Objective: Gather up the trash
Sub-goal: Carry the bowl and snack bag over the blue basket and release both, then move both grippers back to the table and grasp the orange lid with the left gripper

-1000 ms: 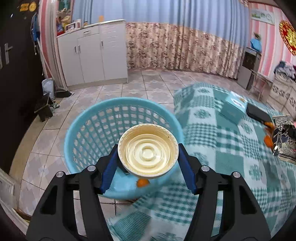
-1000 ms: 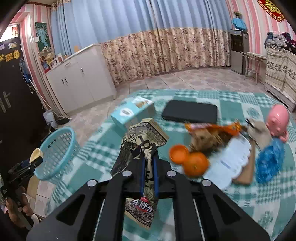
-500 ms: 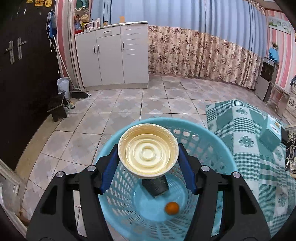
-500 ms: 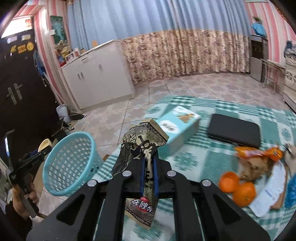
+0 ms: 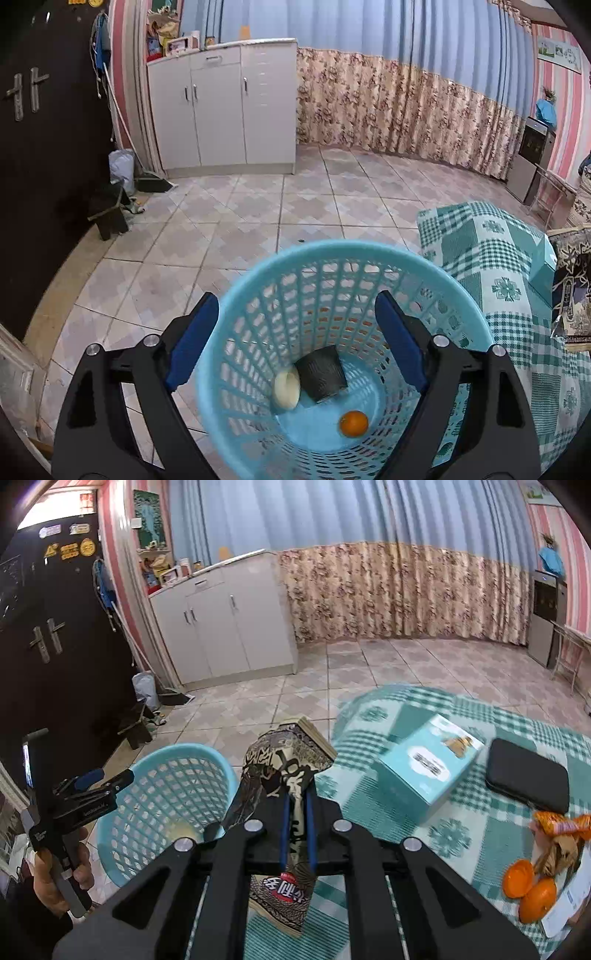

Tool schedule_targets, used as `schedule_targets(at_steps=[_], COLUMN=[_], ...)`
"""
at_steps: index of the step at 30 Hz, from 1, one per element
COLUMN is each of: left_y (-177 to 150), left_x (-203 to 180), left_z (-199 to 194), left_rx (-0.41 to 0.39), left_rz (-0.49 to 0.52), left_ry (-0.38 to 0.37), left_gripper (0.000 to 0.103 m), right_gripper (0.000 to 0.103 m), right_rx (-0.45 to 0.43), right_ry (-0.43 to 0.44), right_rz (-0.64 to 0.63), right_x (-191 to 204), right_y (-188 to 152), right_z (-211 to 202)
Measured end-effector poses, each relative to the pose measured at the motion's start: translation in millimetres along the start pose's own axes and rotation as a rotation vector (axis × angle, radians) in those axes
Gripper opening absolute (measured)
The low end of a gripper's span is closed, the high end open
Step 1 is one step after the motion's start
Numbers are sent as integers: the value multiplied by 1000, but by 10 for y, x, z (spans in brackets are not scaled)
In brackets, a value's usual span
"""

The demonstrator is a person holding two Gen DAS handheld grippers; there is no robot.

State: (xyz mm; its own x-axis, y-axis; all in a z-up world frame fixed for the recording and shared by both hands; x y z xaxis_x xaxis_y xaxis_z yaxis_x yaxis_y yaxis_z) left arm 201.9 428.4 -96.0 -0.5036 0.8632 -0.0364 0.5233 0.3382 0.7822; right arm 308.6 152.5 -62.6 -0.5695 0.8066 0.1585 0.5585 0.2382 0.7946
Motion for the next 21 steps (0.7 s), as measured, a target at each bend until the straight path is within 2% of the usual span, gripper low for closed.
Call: schedule_targets(at_steps=[8,16,18,20,21], left_y=[54,-34,-63,-88,-95], left_x=[351,625,630,624,619], left_z=[-322,-432,-433,-448,-455], left_rx=[-54,-47,-45,-42,-41], left_rz=[-29,-88,-96,-95,-92], left_ry=[74,73,72,76,77], left_gripper=[92,93,93,93,93], right_gripper=[8,12,20,52,55], right_rx=[51,126,126,117,113], right_ry=[46,58,62,45,41], right_rz=[-68,-105,-107,-126,-138], right_x=[615,1071,1106,1146,1163], right_y=[-65,-215,-232,-239,-246], right_z=[322,732,758,772,774])
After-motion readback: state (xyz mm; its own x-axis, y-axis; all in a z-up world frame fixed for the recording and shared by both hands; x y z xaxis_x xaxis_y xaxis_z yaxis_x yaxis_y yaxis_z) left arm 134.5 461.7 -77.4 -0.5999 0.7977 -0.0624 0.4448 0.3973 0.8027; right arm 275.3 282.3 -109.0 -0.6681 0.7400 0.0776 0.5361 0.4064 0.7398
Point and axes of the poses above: each gripper's, at about its wrist camera, not at the fingertips, and z roughly the way its jaws point, x to its left, y to its top, the point moved 4 cm from there along z, roughly the way its jaws point, and after that the axes turned 1 degree about -y, right-handed, at the moved point
